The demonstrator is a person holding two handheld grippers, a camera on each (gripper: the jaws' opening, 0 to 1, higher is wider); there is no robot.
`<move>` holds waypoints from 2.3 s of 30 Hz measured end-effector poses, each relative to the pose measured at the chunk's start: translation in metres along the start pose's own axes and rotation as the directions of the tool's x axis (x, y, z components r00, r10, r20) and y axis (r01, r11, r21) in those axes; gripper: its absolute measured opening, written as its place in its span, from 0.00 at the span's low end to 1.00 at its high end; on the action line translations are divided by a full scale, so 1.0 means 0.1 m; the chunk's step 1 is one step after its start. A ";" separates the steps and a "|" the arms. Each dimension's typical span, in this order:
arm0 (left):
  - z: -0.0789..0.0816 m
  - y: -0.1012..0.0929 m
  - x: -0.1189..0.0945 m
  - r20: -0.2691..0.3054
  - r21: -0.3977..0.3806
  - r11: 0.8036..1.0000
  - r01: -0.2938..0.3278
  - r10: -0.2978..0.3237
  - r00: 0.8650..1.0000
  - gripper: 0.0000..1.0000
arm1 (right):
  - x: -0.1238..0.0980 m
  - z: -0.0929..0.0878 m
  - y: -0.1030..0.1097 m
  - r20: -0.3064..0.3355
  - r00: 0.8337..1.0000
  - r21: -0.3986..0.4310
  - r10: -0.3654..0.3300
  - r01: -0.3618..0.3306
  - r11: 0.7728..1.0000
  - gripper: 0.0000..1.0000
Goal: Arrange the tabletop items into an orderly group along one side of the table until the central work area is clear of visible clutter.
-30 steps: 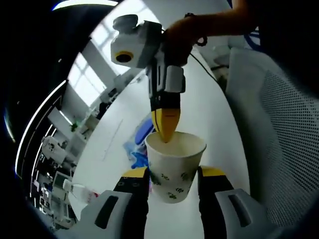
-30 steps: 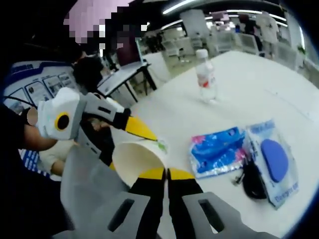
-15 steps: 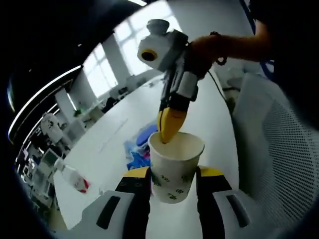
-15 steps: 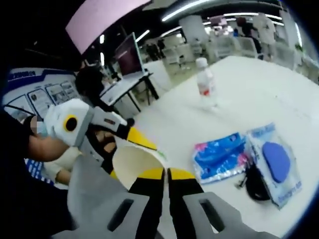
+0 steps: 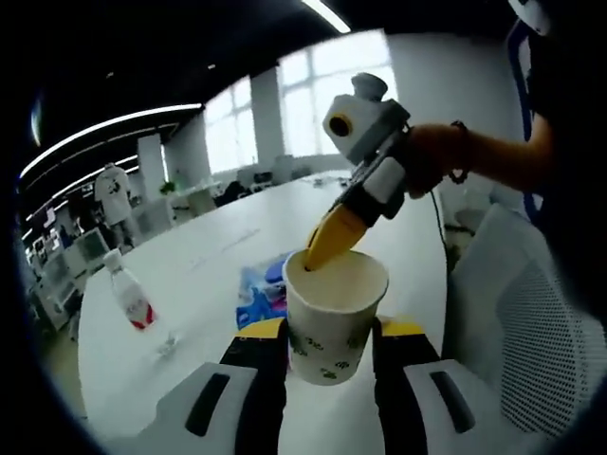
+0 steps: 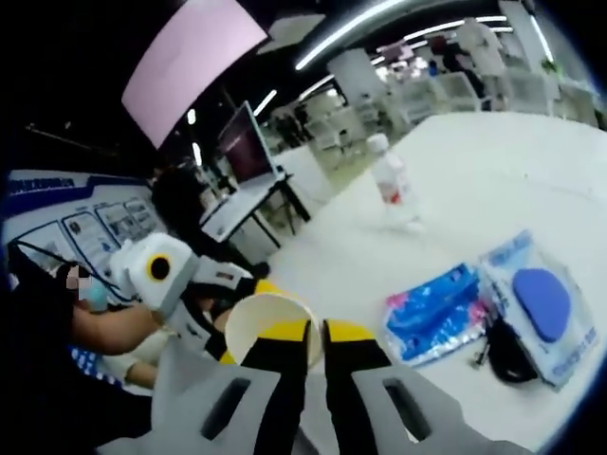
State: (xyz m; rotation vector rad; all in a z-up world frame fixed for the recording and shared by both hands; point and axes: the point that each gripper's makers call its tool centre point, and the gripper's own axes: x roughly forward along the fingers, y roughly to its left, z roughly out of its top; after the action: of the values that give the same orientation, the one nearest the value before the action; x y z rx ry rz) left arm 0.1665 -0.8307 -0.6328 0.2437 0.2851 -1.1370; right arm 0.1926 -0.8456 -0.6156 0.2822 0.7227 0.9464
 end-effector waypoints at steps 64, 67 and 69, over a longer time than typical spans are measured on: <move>0.05 1.13 0.33 0.076 -0.227 0.946 -0.233 0.255 0.964 0.33 | -0.53 -0.10 -1.12 0.204 0.921 0.073 -0.333 0.325 0.943 0.99; 0.03 1.24 0.40 0.068 -0.223 0.942 -0.253 0.274 0.959 0.33 | -0.56 -0.11 -1.19 0.212 0.911 0.082 -0.353 0.343 0.936 0.97; 0.01 1.28 0.44 0.064 -0.229 0.941 -0.250 0.270 0.961 0.33 | -0.59 -0.11 -1.25 0.223 0.901 0.082 -0.372 0.363 0.928 0.97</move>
State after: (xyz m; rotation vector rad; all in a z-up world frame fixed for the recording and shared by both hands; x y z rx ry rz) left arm 0.3008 -0.8177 -0.6409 0.0298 0.2831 -0.8438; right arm 0.2432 -0.9662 -0.6628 0.2737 0.5495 0.5271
